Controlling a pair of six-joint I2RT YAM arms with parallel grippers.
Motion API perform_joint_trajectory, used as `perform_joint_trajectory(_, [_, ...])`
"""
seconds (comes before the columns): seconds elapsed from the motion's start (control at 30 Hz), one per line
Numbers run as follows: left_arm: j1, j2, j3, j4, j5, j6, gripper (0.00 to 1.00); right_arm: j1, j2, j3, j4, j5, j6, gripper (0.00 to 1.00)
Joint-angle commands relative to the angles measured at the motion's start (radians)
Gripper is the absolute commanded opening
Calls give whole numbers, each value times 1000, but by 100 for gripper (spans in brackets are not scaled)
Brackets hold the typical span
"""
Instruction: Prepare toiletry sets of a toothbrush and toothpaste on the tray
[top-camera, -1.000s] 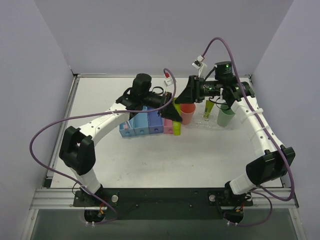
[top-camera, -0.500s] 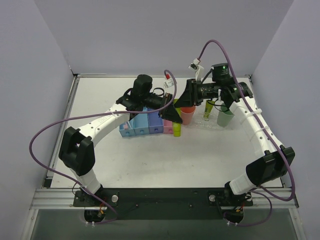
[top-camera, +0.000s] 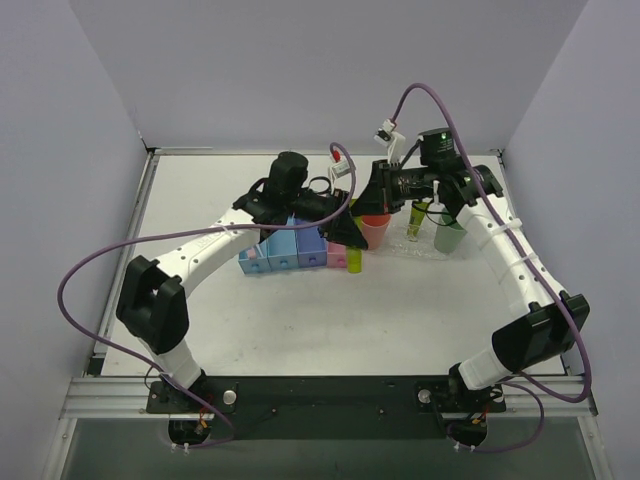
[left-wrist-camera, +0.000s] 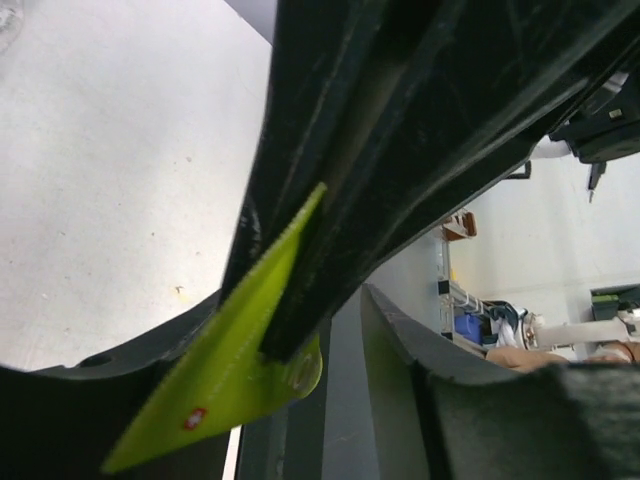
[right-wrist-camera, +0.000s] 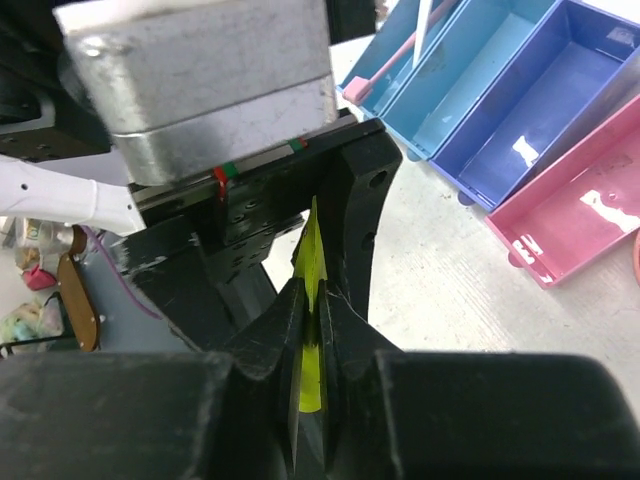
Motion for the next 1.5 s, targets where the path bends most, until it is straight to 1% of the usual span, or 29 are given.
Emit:
perform_joint_trajectory(0.0, [3,-93,26,-18,-103,46,58,-3,-63,-2,37,67,-11,0])
perform_joint_trajectory(0.07, [21,-120,-5,3,-148,33,60,-9,-86,-14,46,106,-5,0])
perform_joint_trajectory(0.2, [56,-174,-85,120,-205,-38,63,-38,-137,-51,85,206,2,0])
perform_joint_trajectory(0.27, [64,-197,-102,120,-244,-41,63,-53,-174,-66,106,258,9,0])
perform_joint_trajectory(0.37, [54,-205,-64,79,-302,34,65,-61,-215,-90,143,327,17,0])
perform_joint_trajectory(0.43, [38,-206,-47,46,-337,54,66,-61,-240,-109,194,364,46,0])
perform_joint_trajectory(0.6, [32,-186,-33,91,-371,23,66,-49,-283,-178,365,410,181,0])
perform_joint_trajectory(0.7, [3,-171,-17,77,-409,45,67,-29,-304,-217,421,465,218,0])
perform_joint_trajectory(0.73, [-9,-166,2,59,-451,63,68,-27,-307,-223,431,471,245,0])
perform_joint_trajectory(0.77, [-34,-165,12,36,-478,109,69,-27,-307,-229,438,477,255,0])
perform_joint_trajectory(0.87, [-63,-156,36,-58,-564,170,69,-24,-297,-226,436,467,270,0])
perform_joint_trajectory(1.03, [-72,-145,52,-144,-667,226,70,-16,-294,-225,432,454,275,0])
perform_joint_trajectory(1.17, [-84,-123,84,-187,-681,266,70,-16,-278,-217,441,431,282,0])
perform_joint_trajectory(1.33, [-98,-81,110,-178,-657,264,71,-10,-258,-200,444,417,291,0])
perform_joint_trajectory(1.47, [-98,-70,105,-138,-630,244,70,-6,-257,-200,441,428,285,0])
